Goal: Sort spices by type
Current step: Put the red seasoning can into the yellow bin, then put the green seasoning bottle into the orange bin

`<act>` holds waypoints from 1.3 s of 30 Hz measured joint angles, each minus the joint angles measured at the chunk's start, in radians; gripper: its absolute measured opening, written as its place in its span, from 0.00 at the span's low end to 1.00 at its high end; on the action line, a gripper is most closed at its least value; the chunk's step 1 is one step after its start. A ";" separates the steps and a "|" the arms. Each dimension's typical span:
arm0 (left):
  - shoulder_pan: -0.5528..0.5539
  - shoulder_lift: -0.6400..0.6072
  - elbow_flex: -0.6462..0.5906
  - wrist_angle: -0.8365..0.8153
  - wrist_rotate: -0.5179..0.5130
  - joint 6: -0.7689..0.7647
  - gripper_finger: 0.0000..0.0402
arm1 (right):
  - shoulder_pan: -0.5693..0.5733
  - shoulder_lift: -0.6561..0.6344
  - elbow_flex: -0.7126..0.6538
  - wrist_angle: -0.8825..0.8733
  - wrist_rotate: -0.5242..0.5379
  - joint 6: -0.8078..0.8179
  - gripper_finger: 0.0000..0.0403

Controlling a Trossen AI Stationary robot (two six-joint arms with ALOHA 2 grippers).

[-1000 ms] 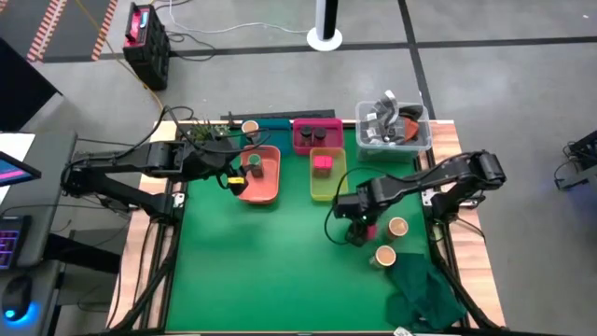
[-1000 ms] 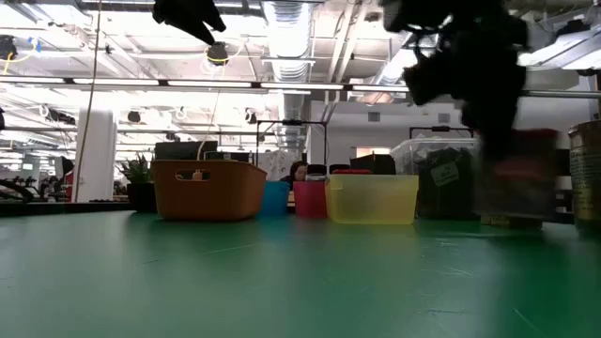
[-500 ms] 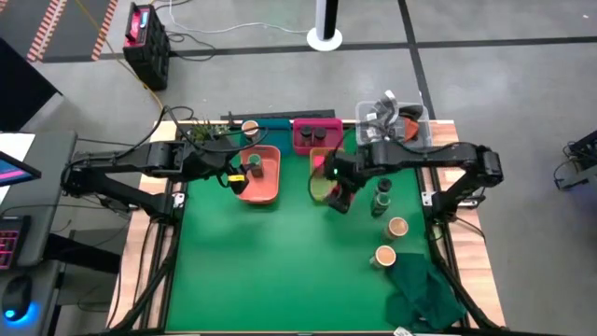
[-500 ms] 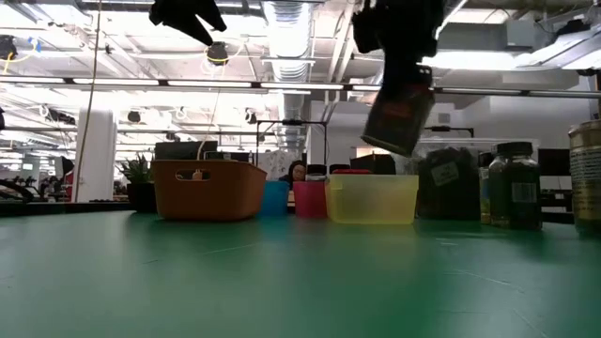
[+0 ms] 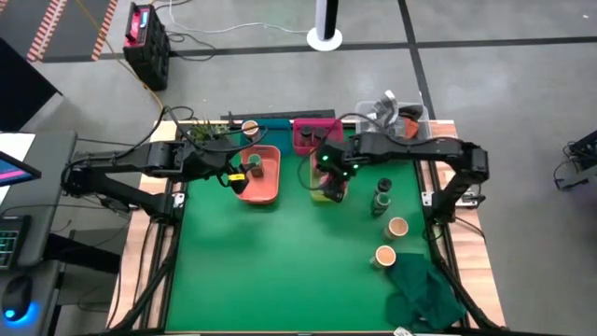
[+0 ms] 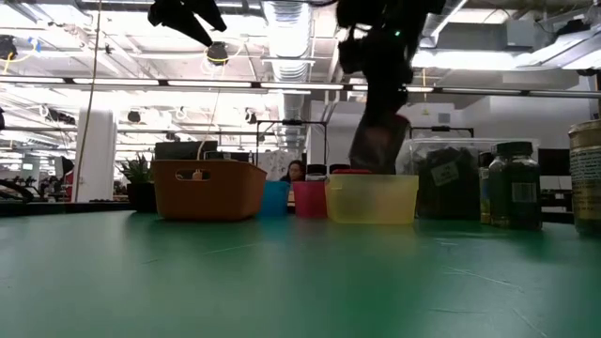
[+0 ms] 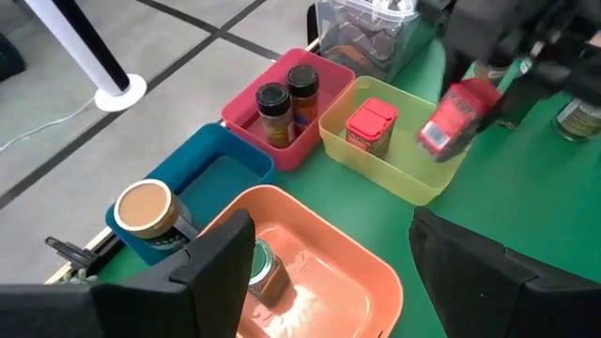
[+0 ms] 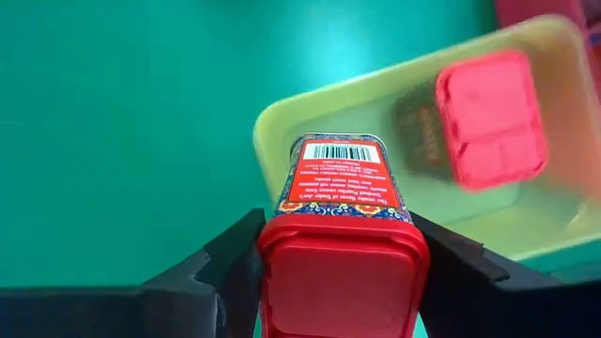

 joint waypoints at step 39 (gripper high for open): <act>-0.002 0.000 0.000 -0.094 0.036 -0.038 0.67 | -0.032 0.223 0.196 -0.103 0.107 -0.220 0.76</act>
